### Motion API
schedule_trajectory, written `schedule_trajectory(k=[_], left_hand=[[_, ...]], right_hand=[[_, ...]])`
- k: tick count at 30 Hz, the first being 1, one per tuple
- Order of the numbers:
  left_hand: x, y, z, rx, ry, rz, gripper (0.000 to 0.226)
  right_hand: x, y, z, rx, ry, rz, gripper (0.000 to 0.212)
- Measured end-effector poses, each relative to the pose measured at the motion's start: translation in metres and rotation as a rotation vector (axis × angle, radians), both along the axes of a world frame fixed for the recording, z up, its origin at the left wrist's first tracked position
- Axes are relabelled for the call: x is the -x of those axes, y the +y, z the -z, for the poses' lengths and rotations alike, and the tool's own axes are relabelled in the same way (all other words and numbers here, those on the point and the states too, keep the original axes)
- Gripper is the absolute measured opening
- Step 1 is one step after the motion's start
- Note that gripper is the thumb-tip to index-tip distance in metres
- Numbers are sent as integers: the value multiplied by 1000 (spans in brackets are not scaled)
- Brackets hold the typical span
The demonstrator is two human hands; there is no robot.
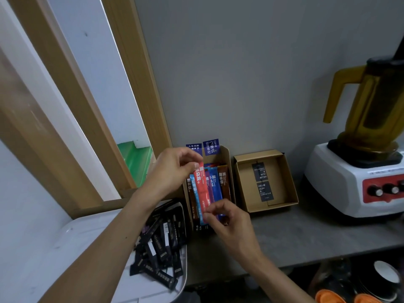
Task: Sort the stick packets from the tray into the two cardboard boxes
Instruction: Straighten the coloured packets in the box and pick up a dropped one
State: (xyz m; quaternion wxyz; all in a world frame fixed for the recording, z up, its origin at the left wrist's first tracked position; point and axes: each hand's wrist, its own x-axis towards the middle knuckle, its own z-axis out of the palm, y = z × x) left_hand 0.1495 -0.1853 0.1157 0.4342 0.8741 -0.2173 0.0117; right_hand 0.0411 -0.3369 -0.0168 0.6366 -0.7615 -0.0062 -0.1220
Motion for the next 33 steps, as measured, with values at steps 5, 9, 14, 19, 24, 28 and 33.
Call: schedule_trajectory(k=[5, 9, 14, 19, 24, 28, 33], left_hand=[[-8, -7, -8, -532, -377, 4, 21], [-16, -12, -8, -798, -452, 14, 29], [-21, -11, -2, -822, -468, 38, 30], [-20, -12, -3, -833, -466, 57, 30], [-18, -17, 1, -846, -463, 18, 36], [-17, -24, 8, -891, -541, -35, 43], [-20, -18, 11, -797, -593, -41, 35]], right_hand=[[-6, 4, 3, 260, 34, 51, 19], [-12, 9, 10, 622, -41, 84, 24], [-6, 14, 15, 721, -60, 40, 31], [-5, 14, 21, 875, -163, 92, 41], [-10, 10, 17, 897, -145, -42, 35], [-14, 9, 13, 976, -153, -69, 36], [-18, 6, 10, 1013, -171, -83, 36]])
